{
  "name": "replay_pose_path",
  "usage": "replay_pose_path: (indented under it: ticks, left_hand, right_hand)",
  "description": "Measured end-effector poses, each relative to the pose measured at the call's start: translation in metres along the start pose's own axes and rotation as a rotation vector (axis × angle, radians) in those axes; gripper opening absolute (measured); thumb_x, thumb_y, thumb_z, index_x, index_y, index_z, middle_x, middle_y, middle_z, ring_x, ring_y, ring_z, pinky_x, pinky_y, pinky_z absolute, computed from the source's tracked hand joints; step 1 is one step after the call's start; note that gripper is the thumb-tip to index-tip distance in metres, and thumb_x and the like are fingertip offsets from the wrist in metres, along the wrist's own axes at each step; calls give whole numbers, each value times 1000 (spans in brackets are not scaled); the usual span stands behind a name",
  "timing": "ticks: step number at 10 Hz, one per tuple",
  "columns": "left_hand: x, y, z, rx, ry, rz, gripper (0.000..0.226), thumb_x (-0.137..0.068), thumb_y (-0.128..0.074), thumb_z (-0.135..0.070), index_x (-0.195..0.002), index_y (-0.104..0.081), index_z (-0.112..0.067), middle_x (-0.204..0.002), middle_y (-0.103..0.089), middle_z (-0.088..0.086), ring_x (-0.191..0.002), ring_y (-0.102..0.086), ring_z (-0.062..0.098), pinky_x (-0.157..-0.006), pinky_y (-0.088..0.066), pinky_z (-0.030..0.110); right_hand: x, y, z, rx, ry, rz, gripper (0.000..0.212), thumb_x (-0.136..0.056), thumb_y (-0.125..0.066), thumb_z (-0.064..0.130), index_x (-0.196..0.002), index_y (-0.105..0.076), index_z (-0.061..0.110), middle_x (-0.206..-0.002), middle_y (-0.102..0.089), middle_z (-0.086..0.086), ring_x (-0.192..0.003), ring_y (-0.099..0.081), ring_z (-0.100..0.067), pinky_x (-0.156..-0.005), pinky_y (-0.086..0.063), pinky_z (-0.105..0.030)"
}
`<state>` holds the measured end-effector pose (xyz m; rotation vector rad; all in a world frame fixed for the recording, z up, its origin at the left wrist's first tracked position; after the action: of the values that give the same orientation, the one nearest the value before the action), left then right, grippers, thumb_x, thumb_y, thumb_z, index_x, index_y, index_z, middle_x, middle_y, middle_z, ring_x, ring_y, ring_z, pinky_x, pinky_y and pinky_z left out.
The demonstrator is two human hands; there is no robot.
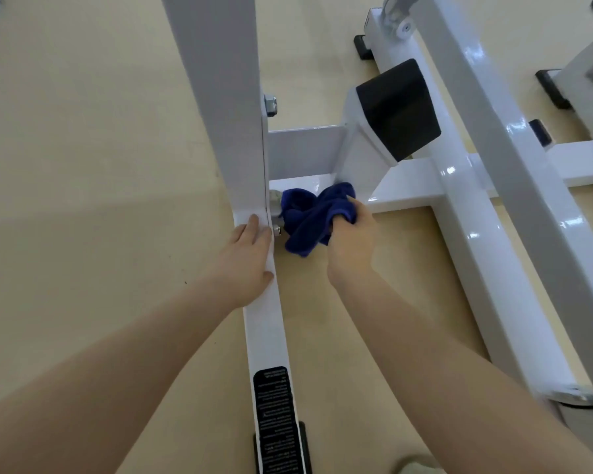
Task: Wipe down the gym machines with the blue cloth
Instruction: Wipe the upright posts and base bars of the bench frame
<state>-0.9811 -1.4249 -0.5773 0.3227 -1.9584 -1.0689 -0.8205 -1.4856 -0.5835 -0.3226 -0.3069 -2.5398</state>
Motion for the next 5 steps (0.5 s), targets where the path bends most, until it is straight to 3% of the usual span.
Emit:
replay_pose_path:
  ticks: [1, 2, 3, 4, 5]
  left_hand:
    - [-3, 8, 5, -133, -55, 20, 95, -86, -58, -46, -148, 3, -9, -157, 11, 2, -145, 0, 19, -114, -17, 31]
    - [-4, 4, 12, -203, -100, 28, 103, -81, -58, -55, -148, 6, -10, -157, 15, 0, -145, 4, 15, -115, -11, 28]
    - [-4, 2, 14, -191, -110, 17, 105, -80, -57, -57, -148, 8, -11, -156, 17, -1, -145, 6, 13, -115, -8, 27]
    - [-4, 2, 15, -174, -125, 5, 105, -80, -57, -57, -148, 8, -12, -156, 18, -3, -145, 7, 13, -115, -10, 28]
    - [-4, 2, 15, -153, -125, 13, 104, -80, -58, -56, -148, 8, -12, -156, 18, -4, -145, 7, 12, -115, -11, 28]
  right_hand:
    - [1, -22, 11, 366, 269, 81, 47, -90, -47, -1, -133, -45, 19, -116, -56, 0, -107, -52, -17, -78, -39, -7]
    - [14, -80, -9, 1000, 527, 465, 54, -91, -43, 4, -144, -34, 16, -151, -30, -7, -140, -23, -22, -113, -20, -31]
    - [2, -87, -31, 1250, 624, 521, 56, -93, -43, 13, -147, -27, 16, -155, -22, -5, -144, -10, -23, -116, -4, -38]
    - [-16, -67, -20, 1256, 637, 284, 50, -89, -49, 11, -138, -39, 7, -142, -40, -13, -136, -31, -27, -113, -17, -37]
    - [-2, -84, -26, 1191, 588, 292, 46, -75, -64, 4, -120, -55, -2, -120, -58, -22, -115, -52, -39, -99, -41, -43]
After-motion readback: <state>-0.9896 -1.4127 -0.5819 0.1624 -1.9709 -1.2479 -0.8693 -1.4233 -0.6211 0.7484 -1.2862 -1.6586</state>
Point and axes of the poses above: each hand's wrist, its own x-axis away from the middle knuckle, its own y-axis out of the back of the hand, z = x × y, the point moved 8 cm from there along -x, towards the middle knuckle
